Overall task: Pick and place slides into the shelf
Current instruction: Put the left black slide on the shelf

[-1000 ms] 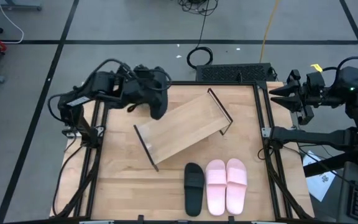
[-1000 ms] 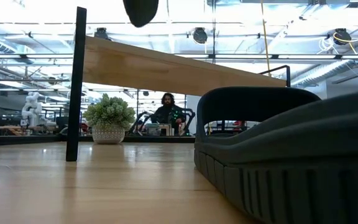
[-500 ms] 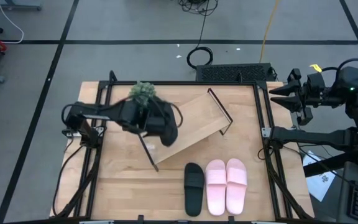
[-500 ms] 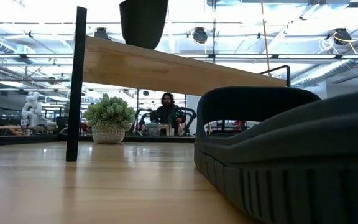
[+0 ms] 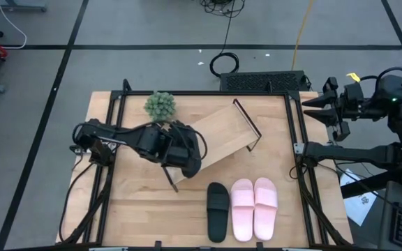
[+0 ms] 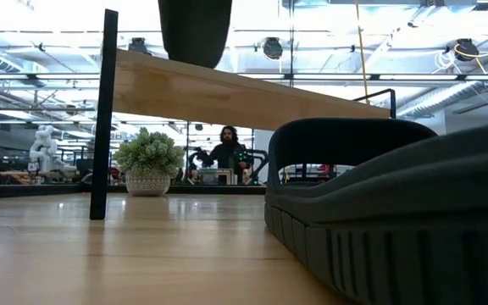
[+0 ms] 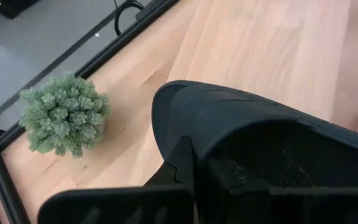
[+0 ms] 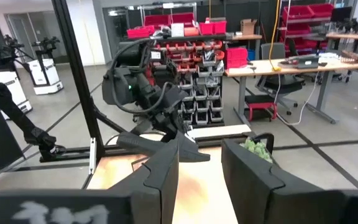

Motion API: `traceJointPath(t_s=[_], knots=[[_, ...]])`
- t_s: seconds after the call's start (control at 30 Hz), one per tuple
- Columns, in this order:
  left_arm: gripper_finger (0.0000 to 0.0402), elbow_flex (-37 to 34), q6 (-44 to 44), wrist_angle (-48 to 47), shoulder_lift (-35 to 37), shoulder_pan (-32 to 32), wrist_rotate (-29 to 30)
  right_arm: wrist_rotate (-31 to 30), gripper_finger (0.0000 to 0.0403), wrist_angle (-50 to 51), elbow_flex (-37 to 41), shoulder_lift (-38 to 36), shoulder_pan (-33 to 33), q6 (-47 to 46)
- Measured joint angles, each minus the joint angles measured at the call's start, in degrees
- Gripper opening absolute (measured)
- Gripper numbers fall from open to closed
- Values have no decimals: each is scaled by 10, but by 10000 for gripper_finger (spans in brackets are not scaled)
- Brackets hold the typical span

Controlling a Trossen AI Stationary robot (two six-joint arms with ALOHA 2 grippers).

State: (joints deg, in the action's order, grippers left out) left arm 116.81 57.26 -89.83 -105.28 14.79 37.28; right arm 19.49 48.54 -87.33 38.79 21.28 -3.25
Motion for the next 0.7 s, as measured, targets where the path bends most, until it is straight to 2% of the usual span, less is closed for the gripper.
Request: traceJointPath(t_s=[0.33, 0.53, 0.7], knots=[[0, -79, 7, -1, -1, -5, -14, 0, 111, 28, 0, 0, 0, -1], [0, -72, 1, -3, -1, -6, 19, 0, 111, 28, 0, 0, 0, -1], [0, -31, -31, -2, -1, -9, 52, 0, 111, 28, 0, 0, 0, -1]])
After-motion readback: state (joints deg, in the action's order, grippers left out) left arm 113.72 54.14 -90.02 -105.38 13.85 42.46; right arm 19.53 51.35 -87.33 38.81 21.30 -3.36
